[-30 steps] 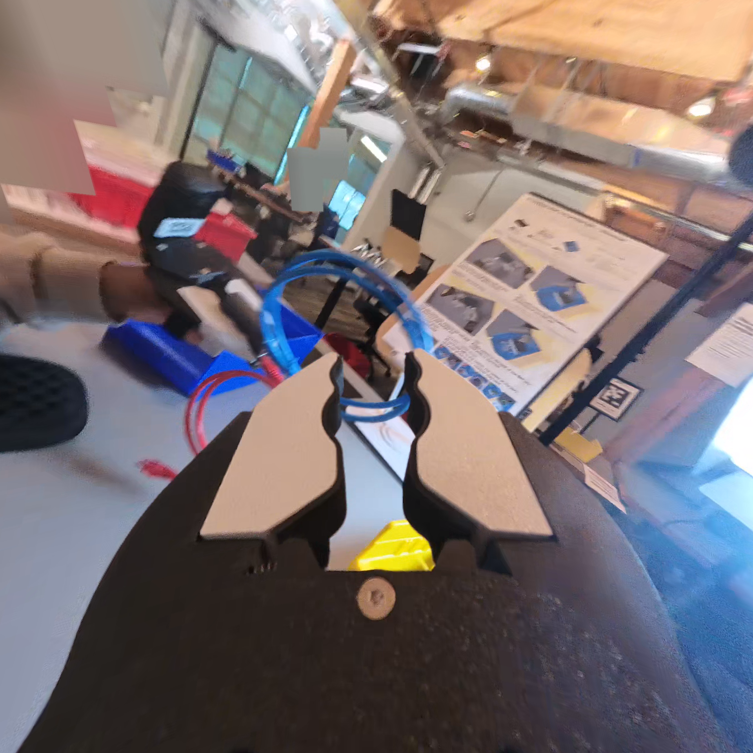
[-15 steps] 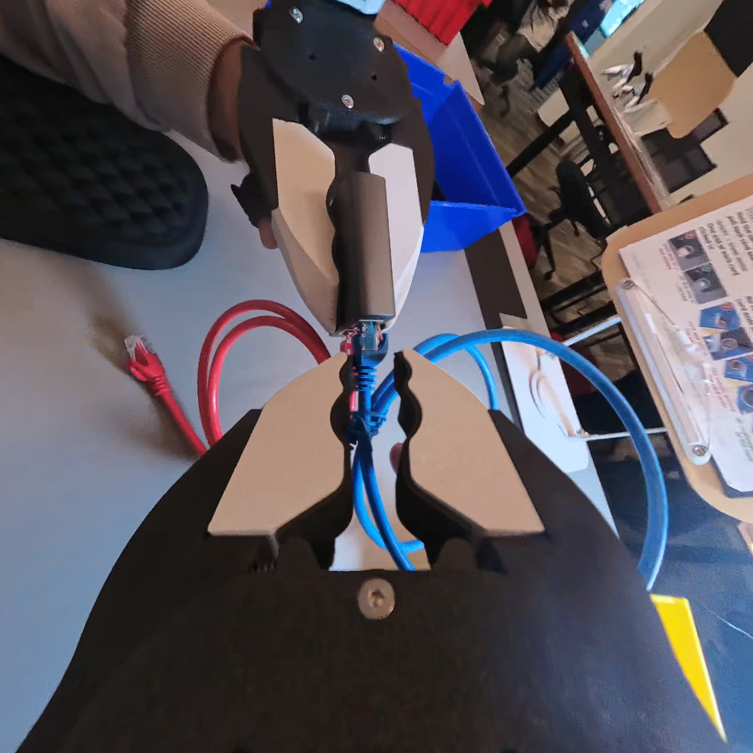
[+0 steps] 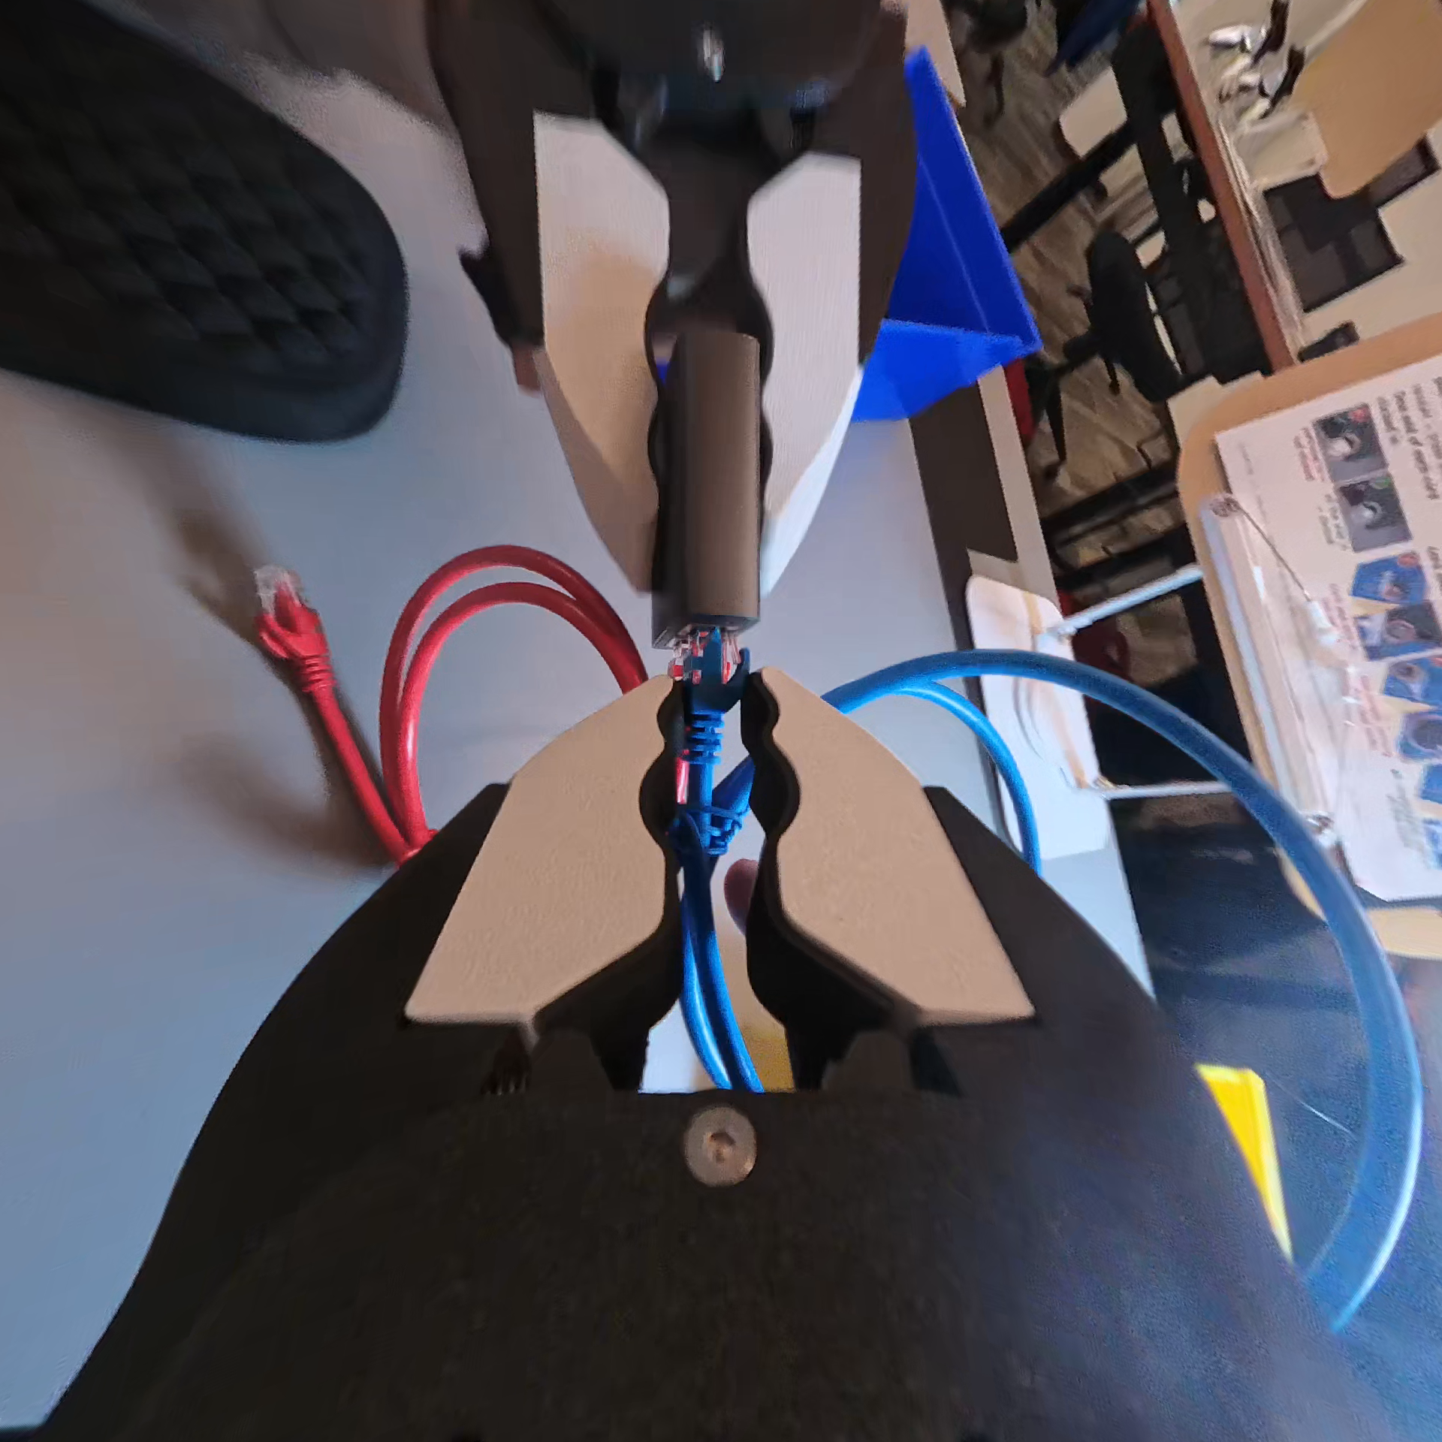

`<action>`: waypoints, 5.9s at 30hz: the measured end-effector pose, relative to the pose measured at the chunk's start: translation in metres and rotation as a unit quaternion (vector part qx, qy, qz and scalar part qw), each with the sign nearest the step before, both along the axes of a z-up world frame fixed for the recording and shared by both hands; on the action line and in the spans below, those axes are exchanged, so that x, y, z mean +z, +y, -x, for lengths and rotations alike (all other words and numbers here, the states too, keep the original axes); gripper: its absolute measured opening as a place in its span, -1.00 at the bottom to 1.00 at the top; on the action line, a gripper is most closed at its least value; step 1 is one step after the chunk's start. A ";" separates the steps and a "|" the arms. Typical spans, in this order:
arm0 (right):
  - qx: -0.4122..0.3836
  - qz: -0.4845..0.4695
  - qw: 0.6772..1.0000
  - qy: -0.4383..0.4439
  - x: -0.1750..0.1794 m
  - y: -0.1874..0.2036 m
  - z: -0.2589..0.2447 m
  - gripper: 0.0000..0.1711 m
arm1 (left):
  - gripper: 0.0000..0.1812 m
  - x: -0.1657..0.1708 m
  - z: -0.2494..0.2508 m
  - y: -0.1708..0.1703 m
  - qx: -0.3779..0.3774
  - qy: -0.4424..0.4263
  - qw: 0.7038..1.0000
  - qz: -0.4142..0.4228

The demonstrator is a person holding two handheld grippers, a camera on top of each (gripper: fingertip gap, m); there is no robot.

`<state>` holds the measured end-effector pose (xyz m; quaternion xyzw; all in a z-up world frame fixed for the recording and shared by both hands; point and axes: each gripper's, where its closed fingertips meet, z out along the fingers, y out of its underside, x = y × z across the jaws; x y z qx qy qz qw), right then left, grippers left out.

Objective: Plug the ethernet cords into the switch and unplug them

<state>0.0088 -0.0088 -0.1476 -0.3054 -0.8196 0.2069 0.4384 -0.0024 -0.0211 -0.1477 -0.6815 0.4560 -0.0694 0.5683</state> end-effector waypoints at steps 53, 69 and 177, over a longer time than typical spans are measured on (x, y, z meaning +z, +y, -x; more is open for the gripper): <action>0.211 0.092 0.966 -0.119 0.002 -0.051 -0.083 -0.84 | -0.74 -0.020 -0.077 -0.033 -0.124 0.077 0.989 -0.004; 0.093 0.061 0.993 -0.027 -0.022 -0.037 -0.040 -0.84 | -0.77 -0.036 -0.039 -0.028 0.007 0.078 0.995 0.063; -0.505 0.048 0.860 -0.058 -0.024 0.355 -0.094 -0.95 | -0.77 -0.032 0.031 -0.048 0.121 0.108 0.986 -0.029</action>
